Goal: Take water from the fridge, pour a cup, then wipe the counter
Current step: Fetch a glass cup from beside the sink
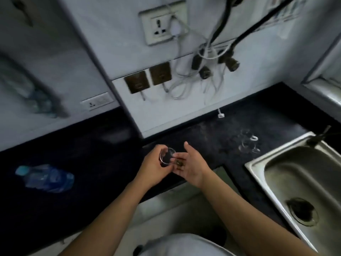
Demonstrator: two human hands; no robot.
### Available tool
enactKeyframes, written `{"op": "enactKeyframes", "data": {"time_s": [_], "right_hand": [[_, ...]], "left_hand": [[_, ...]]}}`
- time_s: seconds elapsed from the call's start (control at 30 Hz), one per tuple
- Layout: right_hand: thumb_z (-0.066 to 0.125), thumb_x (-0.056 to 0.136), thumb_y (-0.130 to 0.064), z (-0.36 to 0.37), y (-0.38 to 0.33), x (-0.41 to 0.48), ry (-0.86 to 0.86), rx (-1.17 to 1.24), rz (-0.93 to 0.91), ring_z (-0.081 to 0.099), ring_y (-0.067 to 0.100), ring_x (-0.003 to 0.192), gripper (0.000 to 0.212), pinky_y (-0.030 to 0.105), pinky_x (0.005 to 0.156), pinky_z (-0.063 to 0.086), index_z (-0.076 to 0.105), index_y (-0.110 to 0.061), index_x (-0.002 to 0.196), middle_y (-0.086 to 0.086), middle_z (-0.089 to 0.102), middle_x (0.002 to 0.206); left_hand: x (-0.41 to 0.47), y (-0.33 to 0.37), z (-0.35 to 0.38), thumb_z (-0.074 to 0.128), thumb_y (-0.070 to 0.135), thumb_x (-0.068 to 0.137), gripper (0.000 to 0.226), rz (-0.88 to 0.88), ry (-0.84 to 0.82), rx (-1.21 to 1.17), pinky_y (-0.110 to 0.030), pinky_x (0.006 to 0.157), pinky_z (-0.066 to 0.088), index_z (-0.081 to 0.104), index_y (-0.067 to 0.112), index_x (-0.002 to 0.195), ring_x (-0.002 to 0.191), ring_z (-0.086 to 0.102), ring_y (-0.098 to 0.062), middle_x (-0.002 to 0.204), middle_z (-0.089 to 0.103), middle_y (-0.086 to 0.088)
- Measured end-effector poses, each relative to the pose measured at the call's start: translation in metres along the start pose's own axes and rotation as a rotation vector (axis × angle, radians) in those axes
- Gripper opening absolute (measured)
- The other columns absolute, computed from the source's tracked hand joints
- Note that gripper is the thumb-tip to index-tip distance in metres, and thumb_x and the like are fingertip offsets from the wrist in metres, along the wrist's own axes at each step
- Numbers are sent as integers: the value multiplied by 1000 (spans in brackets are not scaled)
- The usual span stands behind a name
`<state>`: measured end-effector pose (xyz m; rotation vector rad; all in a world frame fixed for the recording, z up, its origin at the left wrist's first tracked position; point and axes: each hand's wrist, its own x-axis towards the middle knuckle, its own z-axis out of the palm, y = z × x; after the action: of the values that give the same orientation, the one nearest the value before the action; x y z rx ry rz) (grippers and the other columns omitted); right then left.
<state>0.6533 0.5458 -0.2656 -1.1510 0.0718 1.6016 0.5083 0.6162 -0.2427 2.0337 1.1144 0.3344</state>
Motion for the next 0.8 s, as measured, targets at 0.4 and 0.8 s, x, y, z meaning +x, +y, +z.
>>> {"op": "enactKeyframes", "data": {"time_s": [0.4,0.8], "right_hand": [[53,93,-59,224,173,62,-97,-204,178,60,24,84,66,37,84,54,66,4,109,15,64,90],[56,91,-60,317,255,139,-132,-467,436,61,29,101,70,44,101,50,63,5,113,22,62,111]], "left_hand": [[-106,-206,-172,86,24,72,48,-122,171,-55,-14,77,46,57,22,110,94,60,-1,102,62,10],[-157,-321,-213,86,21,71,49,-407,327,-176,-22,82,53,58,23,111,96,65,-4,104,68,10]]}}
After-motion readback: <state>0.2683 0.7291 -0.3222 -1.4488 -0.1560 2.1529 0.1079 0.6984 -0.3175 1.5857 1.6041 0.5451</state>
